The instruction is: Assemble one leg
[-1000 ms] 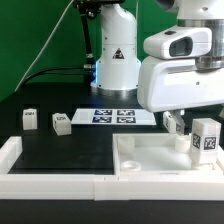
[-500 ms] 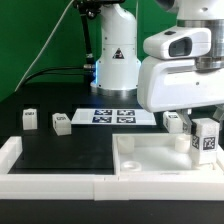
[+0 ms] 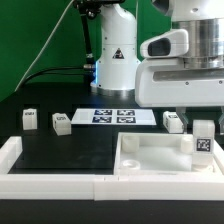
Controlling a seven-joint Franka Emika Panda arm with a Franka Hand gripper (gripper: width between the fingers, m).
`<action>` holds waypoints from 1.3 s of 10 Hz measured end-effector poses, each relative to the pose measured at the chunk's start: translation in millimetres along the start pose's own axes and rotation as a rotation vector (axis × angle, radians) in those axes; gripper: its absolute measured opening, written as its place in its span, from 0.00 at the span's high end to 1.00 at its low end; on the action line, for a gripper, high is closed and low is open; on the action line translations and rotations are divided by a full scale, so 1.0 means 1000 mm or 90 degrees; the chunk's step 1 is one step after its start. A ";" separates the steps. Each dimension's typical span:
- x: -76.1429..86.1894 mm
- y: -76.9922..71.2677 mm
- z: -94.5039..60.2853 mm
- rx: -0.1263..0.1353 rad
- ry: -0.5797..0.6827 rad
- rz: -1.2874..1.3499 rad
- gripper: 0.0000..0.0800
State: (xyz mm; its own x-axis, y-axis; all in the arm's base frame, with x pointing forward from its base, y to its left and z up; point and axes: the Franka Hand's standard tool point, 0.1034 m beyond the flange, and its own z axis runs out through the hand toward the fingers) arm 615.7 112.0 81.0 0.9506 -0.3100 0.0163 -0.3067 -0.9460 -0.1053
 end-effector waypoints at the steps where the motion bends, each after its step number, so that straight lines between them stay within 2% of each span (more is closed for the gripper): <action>1: 0.000 0.000 0.000 0.013 0.000 0.110 0.63; 4: -0.003 -0.008 0.001 0.020 -0.007 0.354 0.63; 6: -0.004 -0.011 0.002 0.018 -0.012 0.495 0.63; 8: -0.003 -0.011 0.001 0.025 -0.020 0.577 0.63; 9: -0.003 -0.011 0.001 0.025 -0.019 0.564 0.63; 10: -0.003 -0.011 0.001 0.026 -0.019 0.529 0.46; 11: -0.004 -0.013 0.002 0.025 -0.020 0.511 0.46; 12: -0.006 -0.014 0.002 0.021 -0.022 0.461 0.29; 13: -0.008 -0.016 0.002 0.019 -0.022 0.387 0.21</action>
Offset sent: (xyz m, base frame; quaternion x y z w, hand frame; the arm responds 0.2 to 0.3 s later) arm -0.0004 0.0011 -0.0033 -0.0116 -0.0083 0.3396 0.9405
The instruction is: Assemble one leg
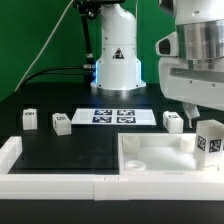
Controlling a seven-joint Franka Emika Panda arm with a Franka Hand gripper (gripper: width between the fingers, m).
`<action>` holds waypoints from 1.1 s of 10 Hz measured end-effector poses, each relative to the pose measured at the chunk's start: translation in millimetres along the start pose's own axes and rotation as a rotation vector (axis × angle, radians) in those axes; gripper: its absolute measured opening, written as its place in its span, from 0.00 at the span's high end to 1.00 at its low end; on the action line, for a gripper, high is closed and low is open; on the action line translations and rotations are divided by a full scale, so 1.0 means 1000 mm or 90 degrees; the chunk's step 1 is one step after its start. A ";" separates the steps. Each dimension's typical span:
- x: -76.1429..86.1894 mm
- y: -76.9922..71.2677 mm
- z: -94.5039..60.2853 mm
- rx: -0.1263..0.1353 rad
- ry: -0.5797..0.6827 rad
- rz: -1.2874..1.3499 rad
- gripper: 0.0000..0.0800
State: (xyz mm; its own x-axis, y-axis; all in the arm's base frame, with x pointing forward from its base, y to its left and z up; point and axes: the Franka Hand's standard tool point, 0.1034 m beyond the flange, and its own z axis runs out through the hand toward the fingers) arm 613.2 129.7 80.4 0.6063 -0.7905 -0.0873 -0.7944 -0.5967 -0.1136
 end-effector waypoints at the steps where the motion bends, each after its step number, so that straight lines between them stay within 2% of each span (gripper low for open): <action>1: -0.001 0.001 0.000 -0.003 -0.003 -0.096 0.21; 6: 0.006 0.001 -0.002 -0.004 -0.007 -0.483 0.19; 7: 0.005 0.001 -0.002 -0.012 -0.003 -0.536 0.19; 9: -0.001 -0.001 -0.001 -0.062 0.020 -0.688 0.19; 11: 0.009 0.005 0.001 -0.066 0.019 -0.798 0.19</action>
Offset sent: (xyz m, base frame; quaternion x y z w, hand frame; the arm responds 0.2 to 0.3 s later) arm 0.0077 -0.0005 0.0008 0.0050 -0.0139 -0.3319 0.9432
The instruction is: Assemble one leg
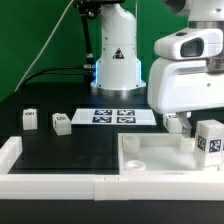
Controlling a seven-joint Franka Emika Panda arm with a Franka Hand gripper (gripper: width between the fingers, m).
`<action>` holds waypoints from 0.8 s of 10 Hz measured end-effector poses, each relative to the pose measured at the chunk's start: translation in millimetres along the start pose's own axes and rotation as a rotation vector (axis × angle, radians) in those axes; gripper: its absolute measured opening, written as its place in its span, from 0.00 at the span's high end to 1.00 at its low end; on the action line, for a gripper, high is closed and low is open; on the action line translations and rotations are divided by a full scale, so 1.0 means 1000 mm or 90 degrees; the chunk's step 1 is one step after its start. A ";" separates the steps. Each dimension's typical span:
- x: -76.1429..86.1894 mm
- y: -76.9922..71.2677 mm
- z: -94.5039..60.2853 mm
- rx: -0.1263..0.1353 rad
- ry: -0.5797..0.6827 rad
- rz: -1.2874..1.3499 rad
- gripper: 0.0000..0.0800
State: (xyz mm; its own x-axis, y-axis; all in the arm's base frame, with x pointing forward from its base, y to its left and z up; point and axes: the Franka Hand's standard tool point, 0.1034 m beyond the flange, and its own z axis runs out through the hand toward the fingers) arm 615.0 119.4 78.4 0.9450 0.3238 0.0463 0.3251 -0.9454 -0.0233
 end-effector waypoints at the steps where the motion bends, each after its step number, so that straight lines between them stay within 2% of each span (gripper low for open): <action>1: 0.000 -0.001 0.000 0.000 0.000 0.013 0.19; 2: 0.000 -0.001 0.000 0.000 0.000 0.013 0.36; 3: 0.000 0.000 0.000 0.000 0.000 0.013 0.36; 4: 0.000 0.000 0.000 0.000 0.000 0.013 0.55; 5: 0.000 0.000 0.000 0.000 0.000 0.013 0.64; 8: 0.000 0.000 0.000 0.000 0.000 0.039 0.64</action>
Offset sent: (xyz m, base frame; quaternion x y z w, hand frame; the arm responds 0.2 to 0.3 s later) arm 0.0000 0.0000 0.0000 0.0000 0.0000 0.0000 1.0000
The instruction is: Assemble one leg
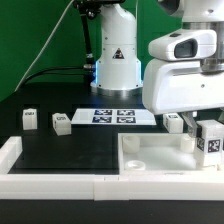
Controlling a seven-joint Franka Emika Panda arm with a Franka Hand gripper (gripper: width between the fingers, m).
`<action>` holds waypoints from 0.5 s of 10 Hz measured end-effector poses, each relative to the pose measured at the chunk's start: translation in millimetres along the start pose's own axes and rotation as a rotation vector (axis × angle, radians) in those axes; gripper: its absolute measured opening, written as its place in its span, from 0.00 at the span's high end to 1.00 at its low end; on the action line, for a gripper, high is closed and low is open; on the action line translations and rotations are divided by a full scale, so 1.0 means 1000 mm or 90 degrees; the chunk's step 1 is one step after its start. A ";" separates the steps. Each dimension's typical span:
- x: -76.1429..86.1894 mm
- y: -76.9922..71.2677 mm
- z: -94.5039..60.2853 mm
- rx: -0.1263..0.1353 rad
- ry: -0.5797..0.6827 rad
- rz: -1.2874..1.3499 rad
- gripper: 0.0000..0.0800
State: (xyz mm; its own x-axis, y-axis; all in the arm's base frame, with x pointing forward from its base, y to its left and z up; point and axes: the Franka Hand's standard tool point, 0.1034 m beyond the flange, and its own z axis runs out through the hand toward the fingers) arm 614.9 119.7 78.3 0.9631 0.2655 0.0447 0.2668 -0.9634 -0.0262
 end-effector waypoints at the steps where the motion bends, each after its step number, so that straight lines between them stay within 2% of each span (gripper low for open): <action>1: 0.000 0.000 0.000 0.001 0.001 0.036 0.64; 3: 0.000 -0.002 0.001 0.004 0.025 0.251 0.64; 4: 0.001 -0.002 0.001 0.004 0.027 0.303 0.64; 5: 0.001 -0.003 0.001 0.011 0.026 0.417 0.64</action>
Offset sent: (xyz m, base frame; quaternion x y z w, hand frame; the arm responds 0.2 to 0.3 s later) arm -0.0037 -0.0069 -0.0015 -0.0270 0.0288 0.2878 0.9569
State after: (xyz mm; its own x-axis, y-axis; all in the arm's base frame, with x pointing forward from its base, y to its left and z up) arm 614.9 122.4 77.4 0.9246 -0.3774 0.0525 -0.3731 -0.9246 -0.0767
